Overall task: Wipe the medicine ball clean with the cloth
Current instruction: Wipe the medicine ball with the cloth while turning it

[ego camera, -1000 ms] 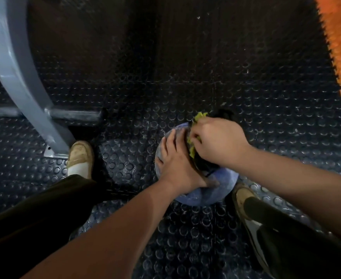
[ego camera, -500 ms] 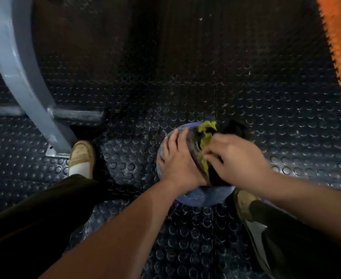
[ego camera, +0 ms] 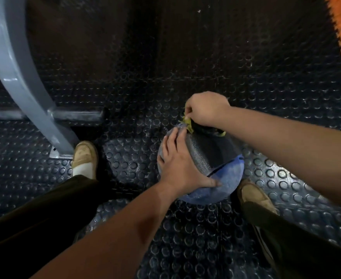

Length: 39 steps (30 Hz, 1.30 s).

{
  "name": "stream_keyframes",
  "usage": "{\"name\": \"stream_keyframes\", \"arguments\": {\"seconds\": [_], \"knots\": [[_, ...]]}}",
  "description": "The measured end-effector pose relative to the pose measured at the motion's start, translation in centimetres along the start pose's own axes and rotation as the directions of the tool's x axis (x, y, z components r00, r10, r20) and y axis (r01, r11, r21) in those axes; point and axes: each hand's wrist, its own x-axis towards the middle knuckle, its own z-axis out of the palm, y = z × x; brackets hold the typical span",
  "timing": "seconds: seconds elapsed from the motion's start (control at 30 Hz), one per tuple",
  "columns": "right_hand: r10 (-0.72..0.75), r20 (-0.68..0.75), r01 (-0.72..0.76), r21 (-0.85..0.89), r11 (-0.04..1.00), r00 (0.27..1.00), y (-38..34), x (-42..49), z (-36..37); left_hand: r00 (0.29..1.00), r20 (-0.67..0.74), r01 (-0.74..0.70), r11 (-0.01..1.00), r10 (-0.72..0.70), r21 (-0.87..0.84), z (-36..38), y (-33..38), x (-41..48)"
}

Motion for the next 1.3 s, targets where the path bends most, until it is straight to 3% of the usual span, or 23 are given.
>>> {"name": "stream_keyframes", "arguments": {"seconds": [0.07, 0.2, 0.3, 0.37, 0.5, 0.77, 0.93, 1.1, 1.2, 1.3], "knots": [[0.007, 0.000, -0.007, 0.052, 0.999, 1.000, 0.6, -0.4, 0.3, 1.000, 0.001, 0.004, 1.000, -0.004, -0.017, -0.1, 0.0, 0.2], [-0.030, -0.217, 0.045, 0.066, 0.997, 0.976, 0.8, -4.8, 1.3, 0.999, 0.034, 0.002, 0.999, -0.001, -0.043, -0.9, -0.4, 1.1], [-0.152, -0.510, 0.162, -0.026, 0.986, 0.847, 0.3, -9.1, 3.2, 0.999, 0.037, -0.011, 0.999, 0.013, -0.053, -1.1, -0.5, 1.5], [-0.238, -0.584, 0.227, -0.094, 0.969, 0.776, 0.6, -10.8, 4.5, 0.999, 0.039, -0.009, 0.998, 0.011, -0.068, -1.2, -0.4, 1.8], [-0.398, -0.583, 0.351, -0.198, 0.915, 0.708, 2.1, -12.5, 5.9, 0.998, 0.059, 0.015, 0.998, -0.011, -0.062, -1.5, -0.1, 2.4], [-0.659, -0.371, 0.576, -0.319, 0.752, 0.654, 3.7, -13.5, 5.7, 0.979, 0.201, -0.033, 0.999, 0.027, 0.026, -2.8, -0.4, 2.8], [-0.600, -0.384, 0.545, -0.254, 0.799, 0.701, 3.4, -12.8, 4.3, 0.986, 0.157, -0.061, 0.997, 0.052, 0.056, -2.0, -0.4, 2.0], [-0.310, -0.460, 0.263, -0.166, 0.950, 0.832, 2.0, -8.7, 2.4, 0.984, 0.146, -0.118, 0.989, 0.105, 0.083, -1.4, -0.6, 1.4], [-0.131, -0.326, 0.137, -0.003, 0.991, 0.936, 2.3, -5.8, 1.6, 0.982, 0.141, -0.131, 0.990, 0.123, 0.051, -1.0, -0.8, 1.1], [-0.094, -0.251, 0.112, 0.057, 0.992, 0.963, 2.9, -5.1, 2.1, 0.978, 0.171, -0.113, 0.993, 0.119, -0.047, -1.9, -1.5, 1.2]]}}
